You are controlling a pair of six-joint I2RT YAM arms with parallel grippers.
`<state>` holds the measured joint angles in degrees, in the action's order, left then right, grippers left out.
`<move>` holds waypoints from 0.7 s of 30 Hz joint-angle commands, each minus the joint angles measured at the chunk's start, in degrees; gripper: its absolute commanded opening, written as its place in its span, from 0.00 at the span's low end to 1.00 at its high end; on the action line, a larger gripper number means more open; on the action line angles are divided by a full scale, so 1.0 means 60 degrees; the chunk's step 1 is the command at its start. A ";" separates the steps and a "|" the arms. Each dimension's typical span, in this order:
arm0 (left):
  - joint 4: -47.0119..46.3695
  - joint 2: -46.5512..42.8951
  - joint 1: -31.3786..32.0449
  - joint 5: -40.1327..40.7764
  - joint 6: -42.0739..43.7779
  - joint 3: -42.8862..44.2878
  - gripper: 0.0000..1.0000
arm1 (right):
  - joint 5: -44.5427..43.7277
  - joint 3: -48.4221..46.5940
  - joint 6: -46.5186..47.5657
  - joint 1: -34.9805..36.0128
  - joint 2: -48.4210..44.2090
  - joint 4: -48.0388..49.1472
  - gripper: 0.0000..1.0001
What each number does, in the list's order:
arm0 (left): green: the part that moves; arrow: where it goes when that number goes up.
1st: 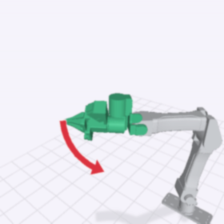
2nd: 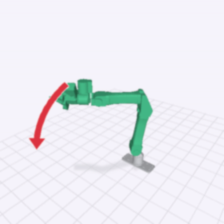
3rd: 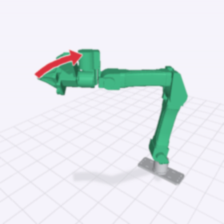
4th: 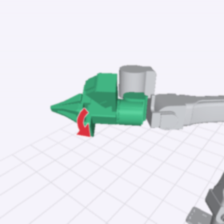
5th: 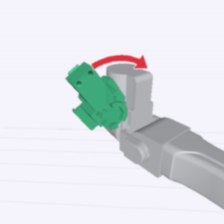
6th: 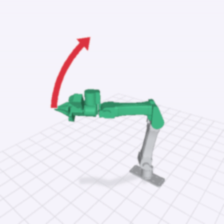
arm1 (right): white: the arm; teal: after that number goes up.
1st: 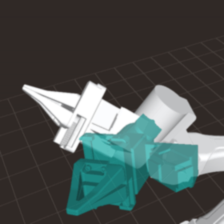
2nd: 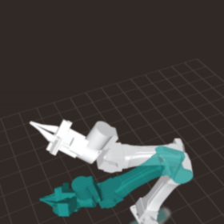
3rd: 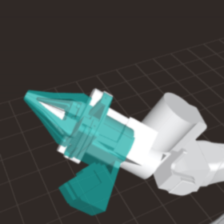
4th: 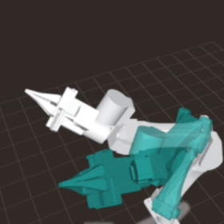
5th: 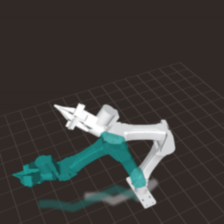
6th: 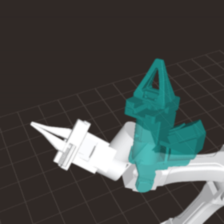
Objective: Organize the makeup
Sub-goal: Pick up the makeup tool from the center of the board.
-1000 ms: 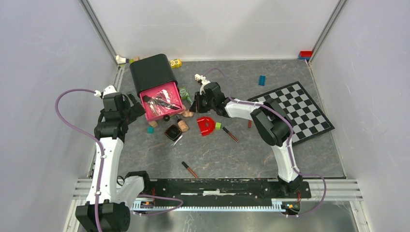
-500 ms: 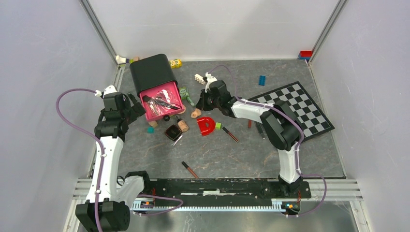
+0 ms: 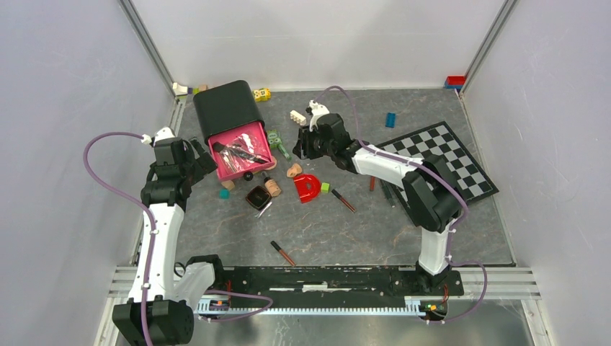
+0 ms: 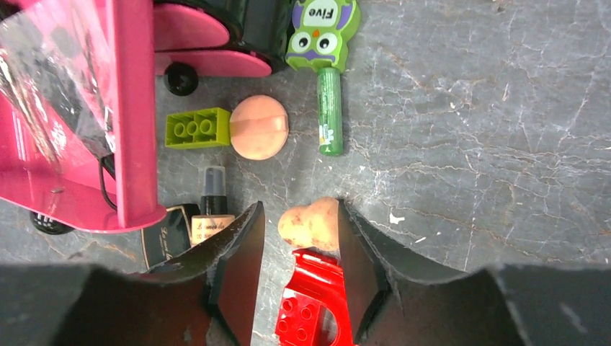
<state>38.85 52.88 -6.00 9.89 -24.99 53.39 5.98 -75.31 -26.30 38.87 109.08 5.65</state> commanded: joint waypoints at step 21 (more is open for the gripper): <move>-0.0301 0.0064 -0.0011 -0.0114 -0.0064 0.0054 1.00 | 0.0604 -0.1598 0.0665 0.0010 0.1912 -0.0913 0.51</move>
<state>38.85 52.97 -6.00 9.89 -24.99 53.39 8.97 -82.37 -23.07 38.89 118.93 0.16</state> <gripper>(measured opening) 0.996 0.517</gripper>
